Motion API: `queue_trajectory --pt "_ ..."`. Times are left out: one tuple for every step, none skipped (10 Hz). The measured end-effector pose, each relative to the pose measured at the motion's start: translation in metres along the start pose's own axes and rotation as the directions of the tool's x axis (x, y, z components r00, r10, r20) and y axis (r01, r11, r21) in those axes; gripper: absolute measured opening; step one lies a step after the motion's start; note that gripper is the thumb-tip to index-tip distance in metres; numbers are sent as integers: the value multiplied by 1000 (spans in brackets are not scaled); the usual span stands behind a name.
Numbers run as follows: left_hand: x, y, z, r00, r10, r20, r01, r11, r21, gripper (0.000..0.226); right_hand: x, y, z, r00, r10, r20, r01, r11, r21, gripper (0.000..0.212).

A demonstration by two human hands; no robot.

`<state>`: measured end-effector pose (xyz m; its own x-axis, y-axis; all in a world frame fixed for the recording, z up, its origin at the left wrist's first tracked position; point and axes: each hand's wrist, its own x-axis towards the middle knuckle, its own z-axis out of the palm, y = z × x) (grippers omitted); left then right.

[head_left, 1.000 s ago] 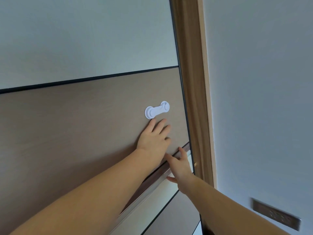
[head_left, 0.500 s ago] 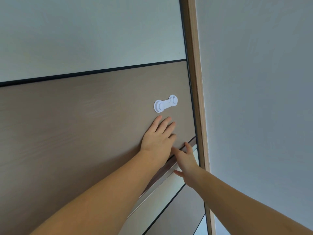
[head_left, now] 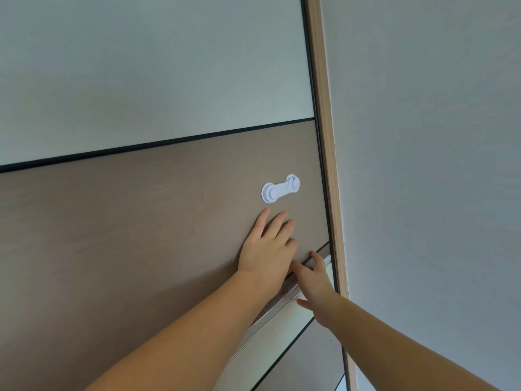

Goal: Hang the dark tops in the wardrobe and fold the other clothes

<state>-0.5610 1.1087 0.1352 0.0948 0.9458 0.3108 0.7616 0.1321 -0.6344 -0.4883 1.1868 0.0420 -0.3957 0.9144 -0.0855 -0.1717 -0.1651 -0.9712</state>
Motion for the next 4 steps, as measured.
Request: queue_trajectory --pt "-21 7 -4 993 -104 -60 92 981 -171 46 -12 -5 -6 992 -123 -17 113 950 -291 75" --pt "-51 11 -6 988 -140 -59 119 955 -272 50 -39 -12 -13 935 -350 52 284 654 -701 77" --pt "-87 10 -13 990 -141 -12 128 930 -344 61 -81 -28 -18 882 -450 140 294 292 -910 77" --pt "-128 8 -25 991 -132 -13 116 909 -400 62 -130 -30 -15 894 -420 156 244 163 -956 72"
